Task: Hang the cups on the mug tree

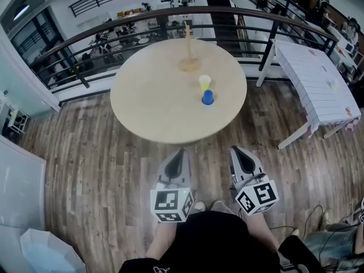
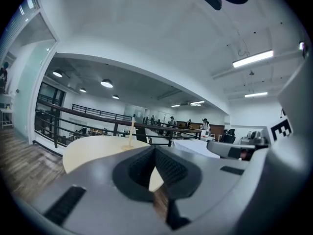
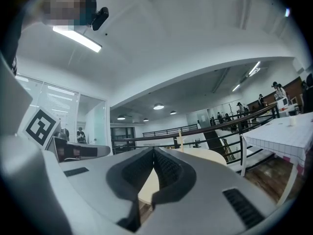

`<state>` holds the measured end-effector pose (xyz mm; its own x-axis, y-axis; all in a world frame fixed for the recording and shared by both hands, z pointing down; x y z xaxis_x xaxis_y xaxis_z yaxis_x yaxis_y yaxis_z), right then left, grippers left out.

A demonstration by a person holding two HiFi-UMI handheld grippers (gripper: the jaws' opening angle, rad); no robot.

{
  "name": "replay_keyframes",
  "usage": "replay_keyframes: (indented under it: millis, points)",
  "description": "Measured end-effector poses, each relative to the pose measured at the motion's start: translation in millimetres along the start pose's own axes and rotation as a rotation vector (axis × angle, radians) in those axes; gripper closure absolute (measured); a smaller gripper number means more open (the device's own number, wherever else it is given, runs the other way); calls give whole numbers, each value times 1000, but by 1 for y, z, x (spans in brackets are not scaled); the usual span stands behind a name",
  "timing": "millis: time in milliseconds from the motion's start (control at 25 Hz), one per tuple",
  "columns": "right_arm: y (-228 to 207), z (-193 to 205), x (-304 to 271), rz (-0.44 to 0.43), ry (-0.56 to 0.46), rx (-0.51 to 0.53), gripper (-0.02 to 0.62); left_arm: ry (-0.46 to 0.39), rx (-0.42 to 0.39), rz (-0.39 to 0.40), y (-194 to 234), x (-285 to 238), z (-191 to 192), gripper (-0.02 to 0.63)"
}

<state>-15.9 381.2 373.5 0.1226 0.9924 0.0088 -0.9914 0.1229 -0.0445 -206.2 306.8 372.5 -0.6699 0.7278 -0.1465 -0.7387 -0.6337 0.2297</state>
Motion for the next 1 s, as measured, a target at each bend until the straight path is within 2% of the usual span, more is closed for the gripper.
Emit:
replay_keyframes:
  millis: [160,520,720,1000]
  points:
    - [-2,4,3,4,12,-6,586,16,12,2,1,-4,6,606]
    - [-28,15,4,79,65,-9,586,52,35,42,1,-33,15,606]
    - [-34,19,-28,42,76,-12,586,53,42,23,14,-55,11,606]
    - [-65,24,-108,-31,66,-16,586,43,46,-46,44,-116,0,606]
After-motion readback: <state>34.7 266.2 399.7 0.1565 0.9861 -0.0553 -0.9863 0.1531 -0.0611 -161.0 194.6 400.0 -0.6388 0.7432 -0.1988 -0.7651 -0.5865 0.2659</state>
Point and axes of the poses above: the fingertips, and each gripper's own axes: x backward along the fingers, y to its left, z out of its underside, the point moved 7 cm from there along x, backward along the fingers, and after that the axes turned 6 degrees about x, right-handed, at the moved point
